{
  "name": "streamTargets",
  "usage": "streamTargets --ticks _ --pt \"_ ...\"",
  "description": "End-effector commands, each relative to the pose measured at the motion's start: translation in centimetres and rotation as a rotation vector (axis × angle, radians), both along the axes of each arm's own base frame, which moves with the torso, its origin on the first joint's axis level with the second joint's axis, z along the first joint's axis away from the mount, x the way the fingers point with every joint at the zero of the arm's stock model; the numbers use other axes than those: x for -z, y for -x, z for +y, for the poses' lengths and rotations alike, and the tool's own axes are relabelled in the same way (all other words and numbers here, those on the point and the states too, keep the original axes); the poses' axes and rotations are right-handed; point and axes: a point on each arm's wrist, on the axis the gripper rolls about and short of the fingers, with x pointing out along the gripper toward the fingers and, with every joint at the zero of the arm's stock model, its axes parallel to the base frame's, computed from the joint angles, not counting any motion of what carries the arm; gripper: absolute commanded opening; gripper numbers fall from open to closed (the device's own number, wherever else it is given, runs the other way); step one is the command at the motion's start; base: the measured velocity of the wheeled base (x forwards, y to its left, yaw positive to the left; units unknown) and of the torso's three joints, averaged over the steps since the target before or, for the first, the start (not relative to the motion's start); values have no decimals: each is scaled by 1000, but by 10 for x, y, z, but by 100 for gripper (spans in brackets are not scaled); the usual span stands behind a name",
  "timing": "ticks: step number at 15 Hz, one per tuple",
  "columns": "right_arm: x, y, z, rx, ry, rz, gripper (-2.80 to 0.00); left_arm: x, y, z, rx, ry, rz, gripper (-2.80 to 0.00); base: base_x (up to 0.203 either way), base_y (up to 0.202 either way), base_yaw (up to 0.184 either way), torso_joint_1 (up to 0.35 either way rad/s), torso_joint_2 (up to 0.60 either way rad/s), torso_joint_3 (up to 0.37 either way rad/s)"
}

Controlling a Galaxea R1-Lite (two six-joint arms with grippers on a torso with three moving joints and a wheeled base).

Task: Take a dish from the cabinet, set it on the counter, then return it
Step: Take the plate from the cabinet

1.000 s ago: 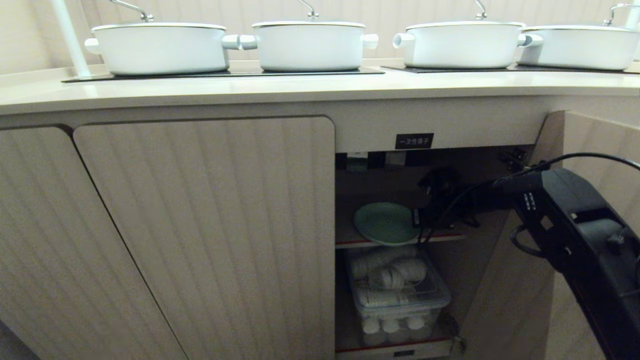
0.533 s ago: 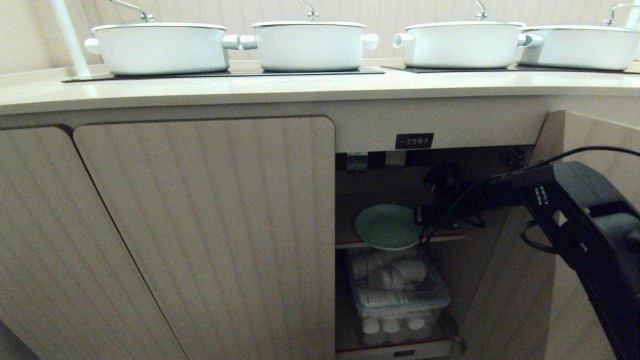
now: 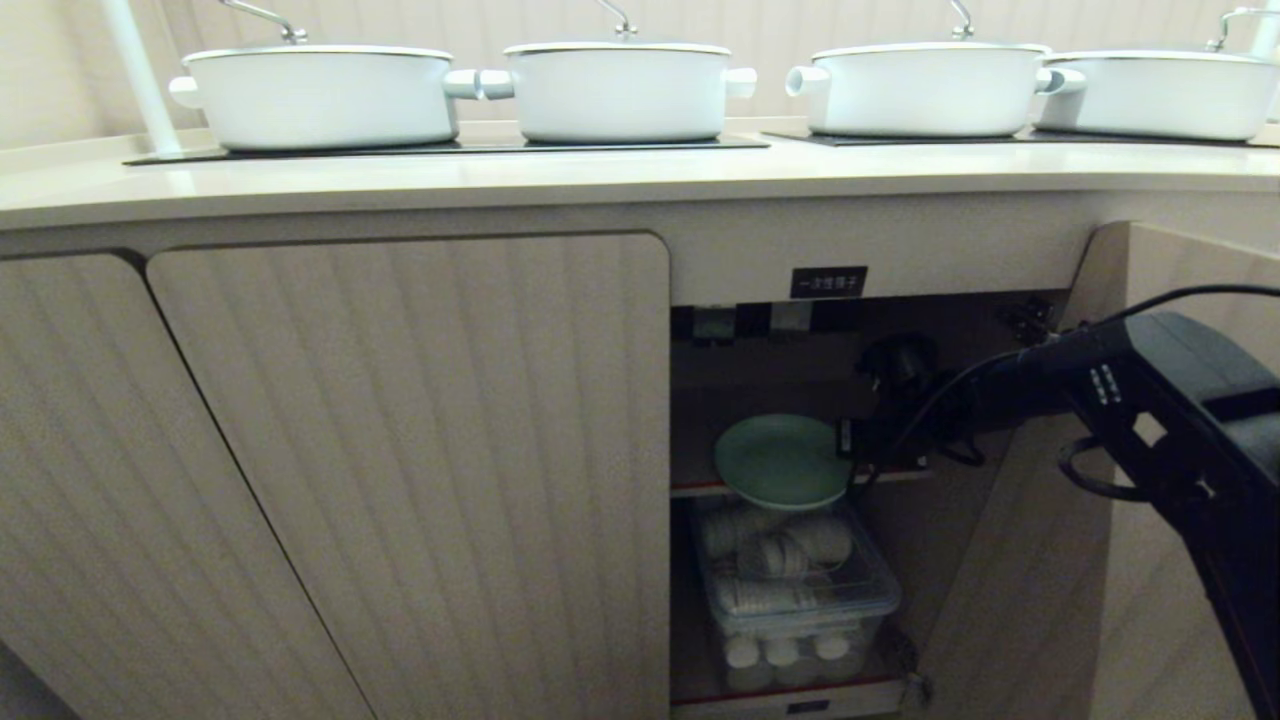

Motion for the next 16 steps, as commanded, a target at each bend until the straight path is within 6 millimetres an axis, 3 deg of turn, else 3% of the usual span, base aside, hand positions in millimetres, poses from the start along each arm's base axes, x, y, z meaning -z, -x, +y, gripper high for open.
streamTargets --ticks 1,16 --pt "-6 7 0 -1 -1 0 -280 0 0 0 -1 0 -1 -280 0 0 0 0 0 0" --pt "-22 50 -6 48 -47 16 -280 0 0 0 0 0 -1 -280 0 0 0 0 0 0"
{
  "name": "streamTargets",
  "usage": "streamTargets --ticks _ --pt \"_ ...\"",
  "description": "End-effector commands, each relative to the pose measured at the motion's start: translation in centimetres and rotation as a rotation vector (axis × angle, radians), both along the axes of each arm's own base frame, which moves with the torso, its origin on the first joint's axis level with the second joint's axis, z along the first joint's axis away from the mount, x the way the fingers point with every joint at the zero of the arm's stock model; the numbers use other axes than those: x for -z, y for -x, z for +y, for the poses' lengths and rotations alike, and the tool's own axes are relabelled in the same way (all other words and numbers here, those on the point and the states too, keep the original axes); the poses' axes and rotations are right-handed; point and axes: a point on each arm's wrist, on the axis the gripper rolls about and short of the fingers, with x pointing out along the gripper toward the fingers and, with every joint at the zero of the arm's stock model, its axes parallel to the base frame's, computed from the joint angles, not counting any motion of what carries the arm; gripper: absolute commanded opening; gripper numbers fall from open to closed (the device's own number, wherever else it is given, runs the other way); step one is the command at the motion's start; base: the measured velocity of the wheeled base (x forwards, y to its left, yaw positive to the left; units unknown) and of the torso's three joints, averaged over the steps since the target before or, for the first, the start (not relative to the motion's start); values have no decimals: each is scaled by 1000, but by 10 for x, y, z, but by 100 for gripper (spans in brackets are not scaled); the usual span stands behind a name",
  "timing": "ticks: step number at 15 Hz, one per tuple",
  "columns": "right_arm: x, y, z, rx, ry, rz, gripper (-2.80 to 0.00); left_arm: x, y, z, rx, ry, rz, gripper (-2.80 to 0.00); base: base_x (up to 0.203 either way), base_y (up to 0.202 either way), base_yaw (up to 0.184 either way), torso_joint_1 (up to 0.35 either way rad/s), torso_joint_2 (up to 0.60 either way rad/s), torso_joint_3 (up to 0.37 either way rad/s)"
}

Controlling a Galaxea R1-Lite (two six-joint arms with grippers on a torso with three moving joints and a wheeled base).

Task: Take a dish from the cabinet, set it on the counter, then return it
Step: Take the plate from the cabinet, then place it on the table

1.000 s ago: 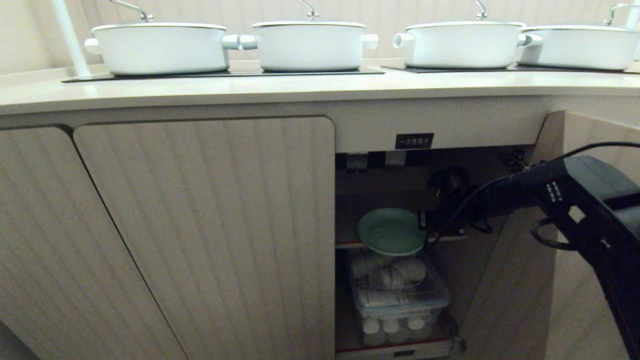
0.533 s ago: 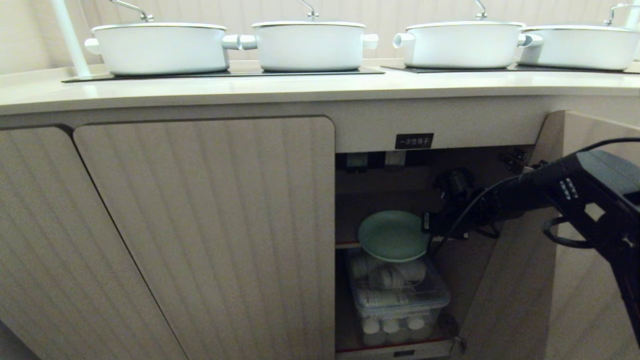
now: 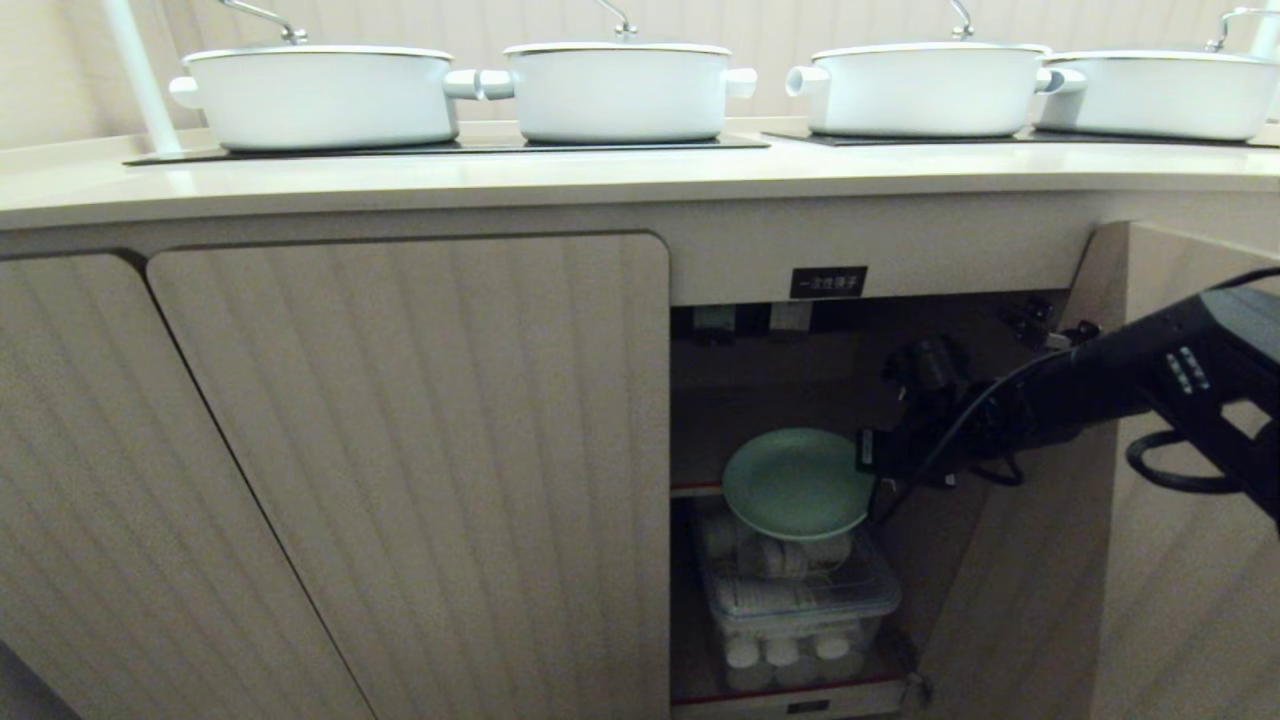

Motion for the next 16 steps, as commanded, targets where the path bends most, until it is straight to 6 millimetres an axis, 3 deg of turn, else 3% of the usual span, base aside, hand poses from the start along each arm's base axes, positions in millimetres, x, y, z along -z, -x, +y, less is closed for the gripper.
streamTargets --ticks 1,16 --pt "-5 8 -1 1 -4 -10 -280 0 0 0 -1 0 -1 -280 0 0 0 0 0 0" --pt "-15 78 4 9 -48 13 -280 0 0 0 0 0 -1 -280 0 0 0 0 0 0"
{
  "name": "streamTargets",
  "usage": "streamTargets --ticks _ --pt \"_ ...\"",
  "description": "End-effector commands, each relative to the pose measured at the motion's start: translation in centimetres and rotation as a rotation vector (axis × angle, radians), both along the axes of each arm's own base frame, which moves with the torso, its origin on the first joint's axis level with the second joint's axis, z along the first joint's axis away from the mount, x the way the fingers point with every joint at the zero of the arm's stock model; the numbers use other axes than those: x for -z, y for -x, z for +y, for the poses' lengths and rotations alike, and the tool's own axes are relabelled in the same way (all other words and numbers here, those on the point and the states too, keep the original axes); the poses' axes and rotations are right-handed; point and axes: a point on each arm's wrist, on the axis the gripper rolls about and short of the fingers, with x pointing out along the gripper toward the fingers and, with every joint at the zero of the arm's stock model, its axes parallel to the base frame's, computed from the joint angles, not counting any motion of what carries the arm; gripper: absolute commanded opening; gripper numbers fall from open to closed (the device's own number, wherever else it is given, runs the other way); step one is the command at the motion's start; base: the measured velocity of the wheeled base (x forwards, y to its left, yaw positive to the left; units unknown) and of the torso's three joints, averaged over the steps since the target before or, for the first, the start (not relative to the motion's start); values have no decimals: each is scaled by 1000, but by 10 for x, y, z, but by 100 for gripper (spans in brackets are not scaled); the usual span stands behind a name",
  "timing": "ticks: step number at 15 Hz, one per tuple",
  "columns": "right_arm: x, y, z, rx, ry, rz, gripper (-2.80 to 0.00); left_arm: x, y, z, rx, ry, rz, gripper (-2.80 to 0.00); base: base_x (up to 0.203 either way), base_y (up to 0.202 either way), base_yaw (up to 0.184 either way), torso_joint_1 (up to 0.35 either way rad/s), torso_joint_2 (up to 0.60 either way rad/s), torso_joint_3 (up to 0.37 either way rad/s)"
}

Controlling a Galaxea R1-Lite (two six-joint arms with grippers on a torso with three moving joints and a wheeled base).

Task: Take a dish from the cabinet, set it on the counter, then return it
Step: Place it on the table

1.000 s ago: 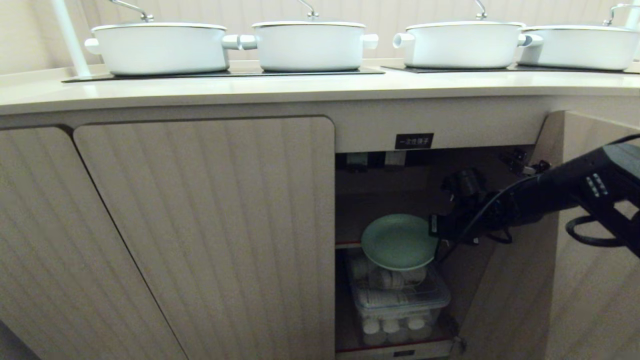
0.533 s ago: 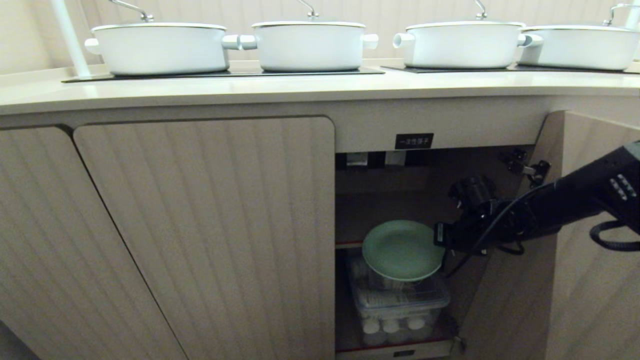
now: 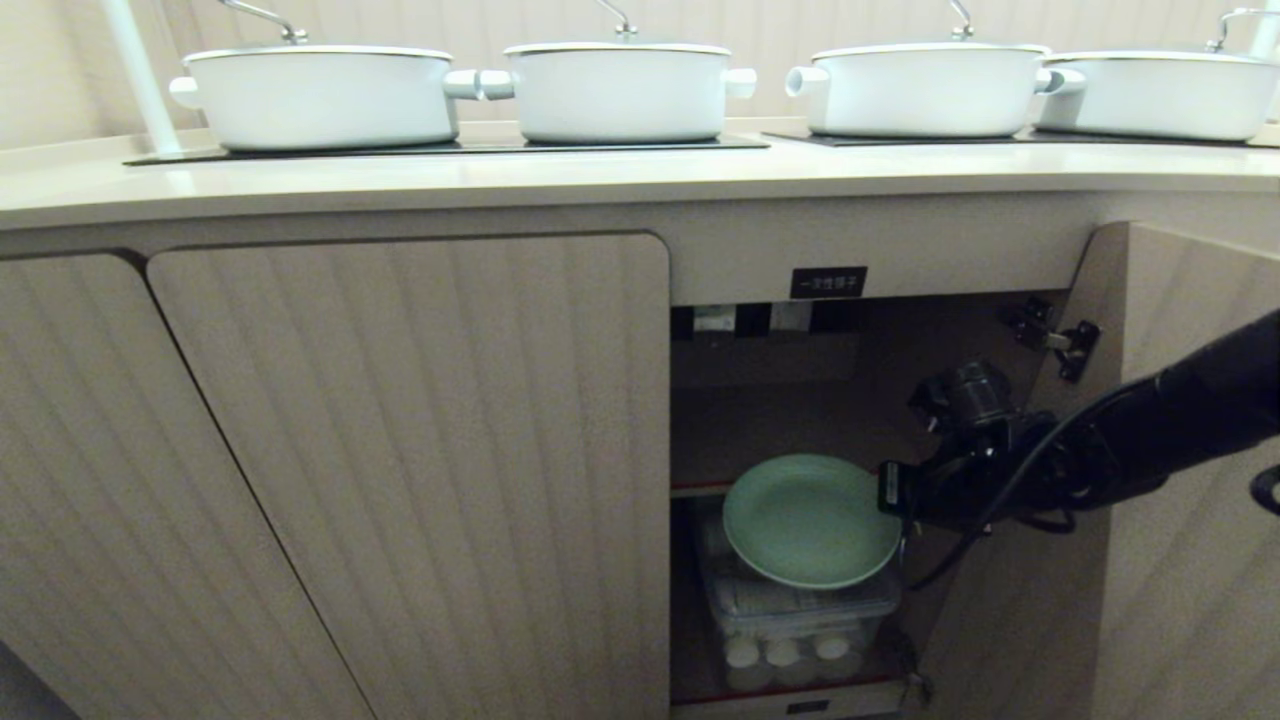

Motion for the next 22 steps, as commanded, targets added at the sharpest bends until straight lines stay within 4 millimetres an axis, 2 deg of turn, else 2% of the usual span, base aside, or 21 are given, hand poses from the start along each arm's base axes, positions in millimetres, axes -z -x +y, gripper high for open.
streamTargets --ticks 1,7,22 --pt "-6 12 -2 -1 -6 -15 -280 0 0 0 1 -2 -1 -280 0 0 0 0 0 0" --pt "-18 48 -9 -5 -16 -40 -280 0 0 0 -1 0 -1 -280 0 0 0 0 0 0" --pt "-31 163 -33 -39 -49 -33 -280 0 0 0 0 0 -1 -280 0 0 0 0 0 0"
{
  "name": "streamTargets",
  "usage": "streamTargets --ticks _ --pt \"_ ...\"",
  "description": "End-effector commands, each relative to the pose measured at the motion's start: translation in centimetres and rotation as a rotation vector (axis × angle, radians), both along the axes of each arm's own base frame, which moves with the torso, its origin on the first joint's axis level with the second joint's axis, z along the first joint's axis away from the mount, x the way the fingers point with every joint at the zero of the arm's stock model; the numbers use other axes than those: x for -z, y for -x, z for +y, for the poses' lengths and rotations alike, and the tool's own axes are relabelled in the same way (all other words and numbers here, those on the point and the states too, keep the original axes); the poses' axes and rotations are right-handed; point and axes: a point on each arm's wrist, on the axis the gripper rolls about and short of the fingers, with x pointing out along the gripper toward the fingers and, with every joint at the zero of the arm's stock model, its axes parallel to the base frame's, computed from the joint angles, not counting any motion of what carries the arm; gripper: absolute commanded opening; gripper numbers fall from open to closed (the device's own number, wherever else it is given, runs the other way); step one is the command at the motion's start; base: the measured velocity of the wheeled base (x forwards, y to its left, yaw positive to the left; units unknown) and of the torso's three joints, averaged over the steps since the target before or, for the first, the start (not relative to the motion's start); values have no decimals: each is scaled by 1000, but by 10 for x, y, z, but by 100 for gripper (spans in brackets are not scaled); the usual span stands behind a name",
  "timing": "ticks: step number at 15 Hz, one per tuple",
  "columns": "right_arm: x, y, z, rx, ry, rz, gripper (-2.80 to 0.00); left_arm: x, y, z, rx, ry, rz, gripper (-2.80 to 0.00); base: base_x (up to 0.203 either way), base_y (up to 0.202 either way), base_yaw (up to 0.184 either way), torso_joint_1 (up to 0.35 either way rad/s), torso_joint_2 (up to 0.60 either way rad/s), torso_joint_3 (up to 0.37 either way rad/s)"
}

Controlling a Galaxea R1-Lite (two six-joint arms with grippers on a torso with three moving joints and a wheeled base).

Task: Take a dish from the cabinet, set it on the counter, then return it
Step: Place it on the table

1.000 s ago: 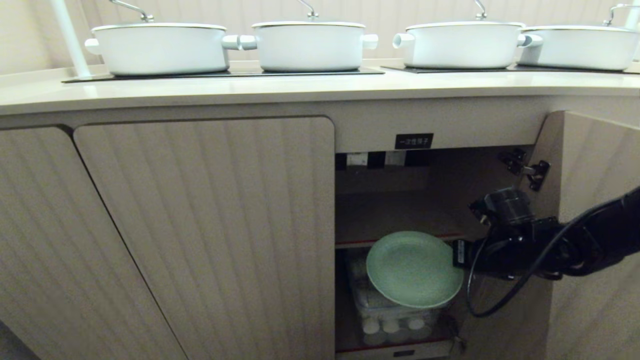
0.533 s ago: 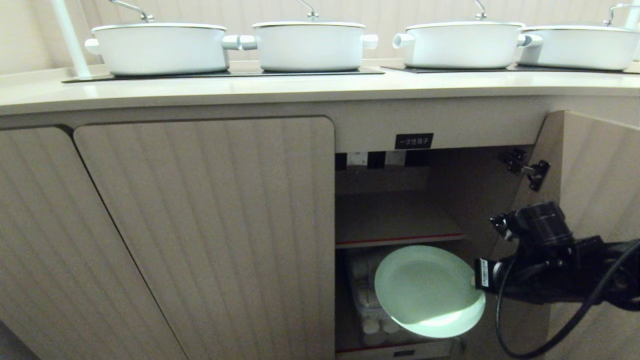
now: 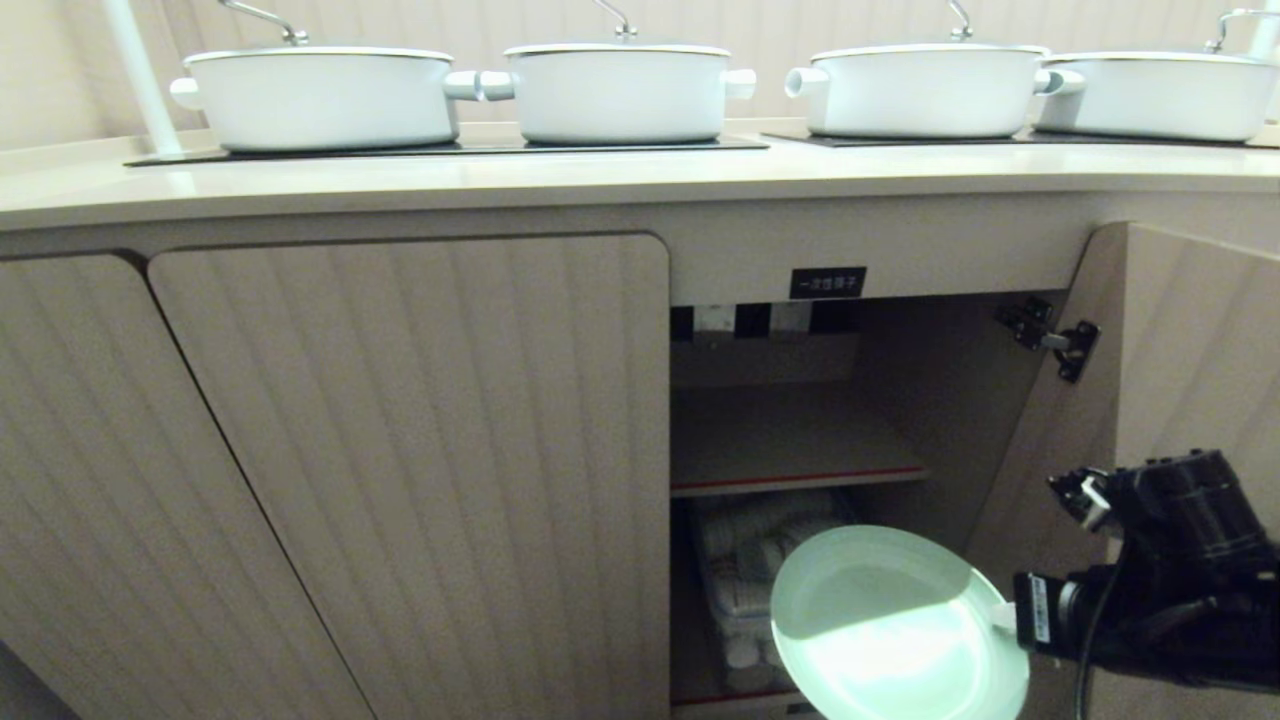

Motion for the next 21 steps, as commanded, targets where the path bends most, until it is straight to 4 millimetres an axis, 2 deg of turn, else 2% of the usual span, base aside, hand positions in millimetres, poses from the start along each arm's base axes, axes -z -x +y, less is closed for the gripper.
streamTargets --ticks 1,11,15,21 --pt "-3 19 -4 -2 -11 -23 -280 0 0 0 1 0 -1 -280 0 0 0 0 0 0" --pt "16 90 -21 -13 -20 2 -280 0 0 0 0 0 -1 -280 0 0 0 0 0 0" --pt "21 107 -25 -21 -20 3 -280 0 0 0 1 0 -1 -280 0 0 0 0 0 0" --pt "24 114 -26 -39 -37 26 -280 0 0 0 -1 0 -1 -280 0 0 0 0 0 0"
